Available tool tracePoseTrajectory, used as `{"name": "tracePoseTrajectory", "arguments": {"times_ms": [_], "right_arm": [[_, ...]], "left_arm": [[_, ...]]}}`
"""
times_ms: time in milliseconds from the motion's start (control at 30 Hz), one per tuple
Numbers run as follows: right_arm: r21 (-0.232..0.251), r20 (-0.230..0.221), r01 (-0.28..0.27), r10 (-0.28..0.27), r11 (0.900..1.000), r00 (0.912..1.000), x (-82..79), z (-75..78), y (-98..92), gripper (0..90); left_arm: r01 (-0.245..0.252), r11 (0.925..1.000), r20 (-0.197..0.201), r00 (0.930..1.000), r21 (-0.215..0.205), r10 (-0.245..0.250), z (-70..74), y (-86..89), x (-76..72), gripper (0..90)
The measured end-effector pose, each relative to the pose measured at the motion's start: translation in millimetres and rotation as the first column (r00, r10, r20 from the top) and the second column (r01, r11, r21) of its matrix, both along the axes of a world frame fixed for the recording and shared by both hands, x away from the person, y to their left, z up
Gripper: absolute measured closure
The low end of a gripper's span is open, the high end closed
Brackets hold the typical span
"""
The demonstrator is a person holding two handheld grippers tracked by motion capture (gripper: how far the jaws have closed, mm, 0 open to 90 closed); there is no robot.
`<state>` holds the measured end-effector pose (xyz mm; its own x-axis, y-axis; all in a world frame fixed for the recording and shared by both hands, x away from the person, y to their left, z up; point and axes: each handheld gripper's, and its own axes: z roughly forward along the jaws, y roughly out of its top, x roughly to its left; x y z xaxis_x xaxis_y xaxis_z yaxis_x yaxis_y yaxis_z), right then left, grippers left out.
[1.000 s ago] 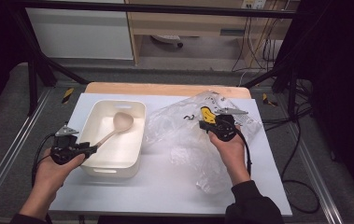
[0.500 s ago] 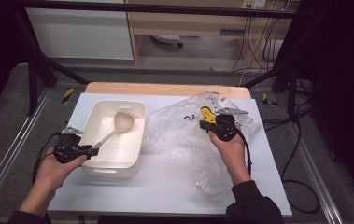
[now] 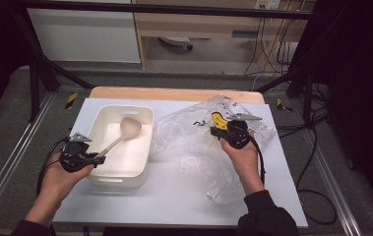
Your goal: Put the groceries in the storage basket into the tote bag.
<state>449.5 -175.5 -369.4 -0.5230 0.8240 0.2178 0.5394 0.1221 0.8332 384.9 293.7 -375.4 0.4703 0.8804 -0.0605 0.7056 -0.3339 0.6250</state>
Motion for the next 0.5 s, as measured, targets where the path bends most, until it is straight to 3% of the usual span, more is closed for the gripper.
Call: {"name": "tracePoseTrajectory", "arguments": {"times_ms": [300, 500], "right_arm": [[-0.002, 0.000, 0.001, -0.001, 1.000, 1.0000, 0.3, -0.1, -0.4, 90.0], [-0.011, -0.001, -0.003, 0.003, 1.000, 1.0000, 0.8, -0.8, -0.1, 90.0]], "left_arm": [[0.025, 0.9981, 0.031, 0.9993, -0.056, -0.023, 0.1, 5.8, 5.0, 69.8], [0.054, 0.9931, 0.102, 0.9938, -0.104, -0.043, 20.0, 12.0, 3.9, 69.8]]}}
